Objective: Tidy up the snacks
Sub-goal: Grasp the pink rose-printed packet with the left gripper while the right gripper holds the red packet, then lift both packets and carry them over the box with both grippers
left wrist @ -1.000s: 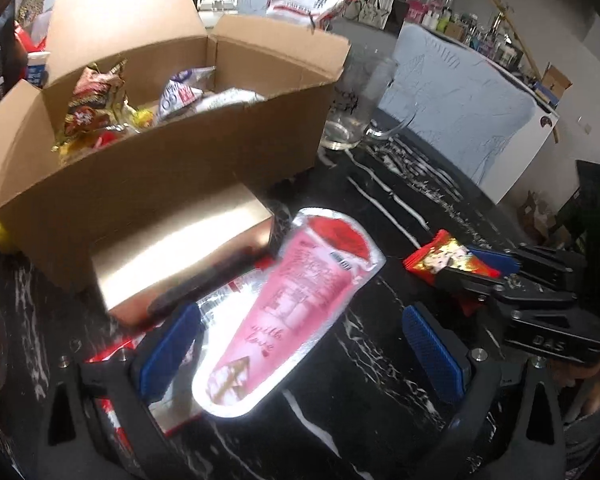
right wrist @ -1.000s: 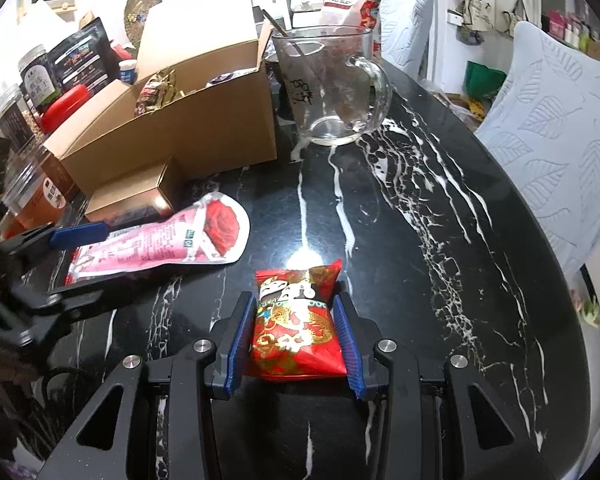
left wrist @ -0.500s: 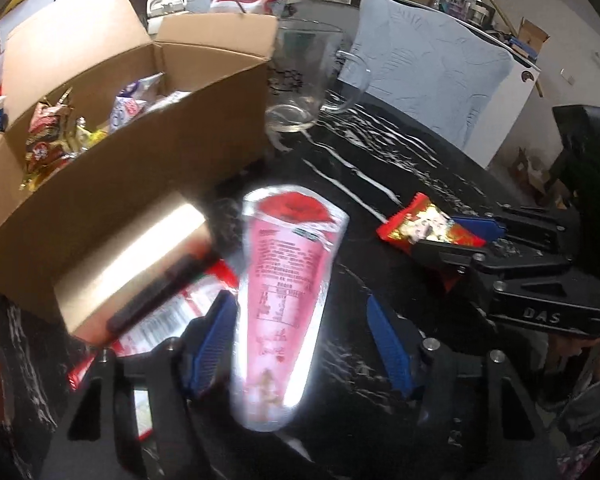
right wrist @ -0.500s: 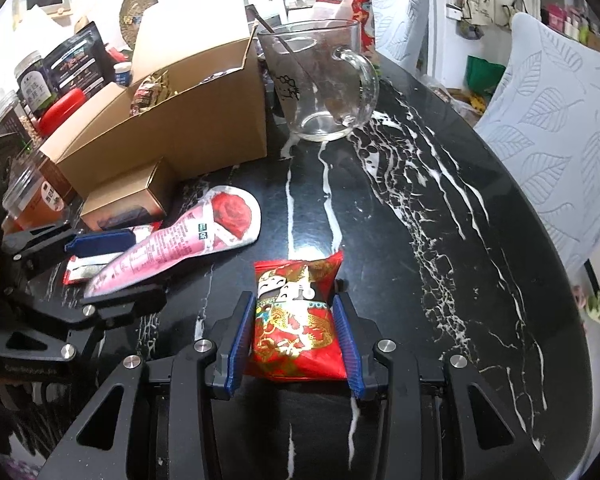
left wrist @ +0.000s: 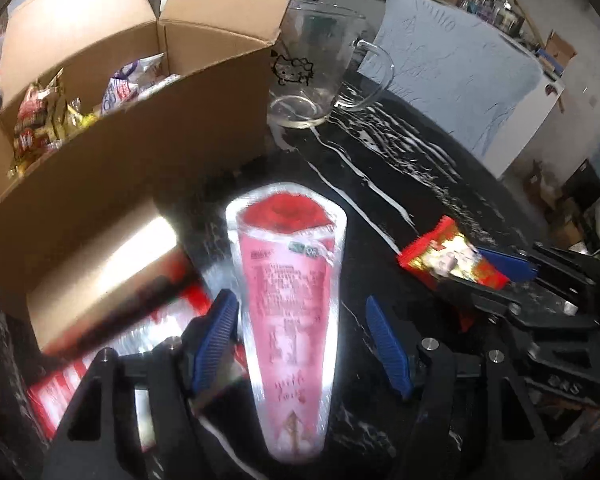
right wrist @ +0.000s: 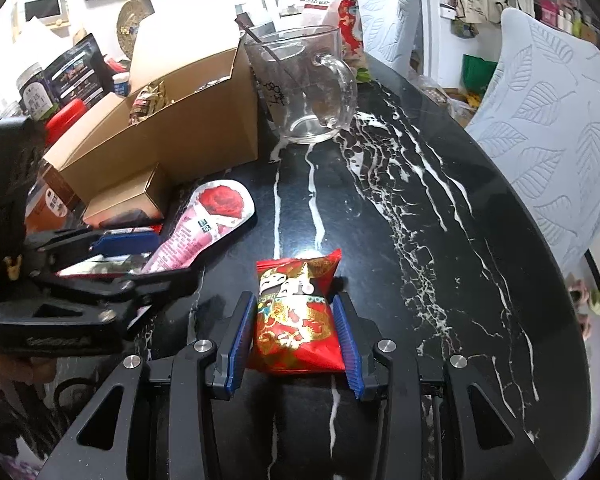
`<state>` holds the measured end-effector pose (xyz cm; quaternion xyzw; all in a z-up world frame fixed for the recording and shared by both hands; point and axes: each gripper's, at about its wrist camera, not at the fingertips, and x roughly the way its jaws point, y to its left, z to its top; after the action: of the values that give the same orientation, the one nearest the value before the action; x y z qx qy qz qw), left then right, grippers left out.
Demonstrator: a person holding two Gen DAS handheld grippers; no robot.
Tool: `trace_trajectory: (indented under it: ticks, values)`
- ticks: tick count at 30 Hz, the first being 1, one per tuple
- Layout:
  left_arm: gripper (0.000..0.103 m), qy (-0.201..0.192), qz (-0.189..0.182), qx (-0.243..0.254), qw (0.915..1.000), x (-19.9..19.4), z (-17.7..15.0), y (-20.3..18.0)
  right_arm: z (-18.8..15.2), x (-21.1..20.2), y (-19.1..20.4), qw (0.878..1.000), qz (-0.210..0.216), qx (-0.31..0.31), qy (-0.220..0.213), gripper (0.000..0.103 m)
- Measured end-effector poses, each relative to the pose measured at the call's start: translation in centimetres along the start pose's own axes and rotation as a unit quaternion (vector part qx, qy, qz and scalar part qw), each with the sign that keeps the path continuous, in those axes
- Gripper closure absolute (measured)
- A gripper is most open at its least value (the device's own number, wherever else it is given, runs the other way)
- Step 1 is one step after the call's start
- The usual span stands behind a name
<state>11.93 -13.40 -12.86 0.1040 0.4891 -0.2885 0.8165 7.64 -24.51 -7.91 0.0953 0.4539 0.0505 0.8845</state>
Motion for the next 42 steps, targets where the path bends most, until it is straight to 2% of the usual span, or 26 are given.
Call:
trace_trajectory:
  ticks: [4,5,6,7,9,12,20,26,36,42]
  values:
    - [0.037,0.005,0.041,0.004,0.9991,0.9,0.8,-0.5,-0.1,0.0,-0.3,1.000,0.003,0.004,-0.001,0.064]
    - [0.043,-0.001,0.047,0.003,0.9989,1.0,0.9,-0.5,-0.1,0.0,-0.4,1.000,0.004,0.006,0.000,0.064]
    - [0.054,-0.008,0.045,0.002,0.9990,1.0,1.0,-0.5,-0.1,0.0,-0.4,1.000,0.005,0.007,0.000,0.064]
    - [0.055,-0.011,0.042,-0.008,0.9990,1.0,1.1,-0.2,-0.2,0.0,-0.5,1.000,0.006,0.009,0.001,0.064]
    - [0.063,-0.017,0.037,-0.016,0.9990,1.0,1.2,0.2,-0.2,0.0,-0.6,1.000,0.009,0.010,0.001,0.064]
    - [0.066,-0.020,0.021,-0.028,0.9992,0.6,0.9,0.7,-0.2,0.0,-0.6,1.000,0.010,0.010,0.000,0.065]
    - [0.067,-0.031,0.007,-0.035,0.9989,-1.3,0.0,0.1,-0.2,-0.1,-0.5,1.000,0.015,0.012,-0.007,0.067]
    - [0.067,-0.048,0.013,-0.040,0.9979,-3.8,-1.2,0.2,-0.6,-0.9,0.0,1.000,0.018,0.011,-0.013,0.067]
    - [0.067,-0.077,0.026,-0.071,0.9942,-7.8,-4.1,1.5,-1.2,-2.5,3.9,0.998,0.050,-0.019,-0.029,0.068]
    - [0.067,-0.105,0.046,-0.096,0.9888,-11.1,-5.6,3.2,-0.9,-3.2,6.4,0.996,0.074,-0.039,-0.042,0.068]
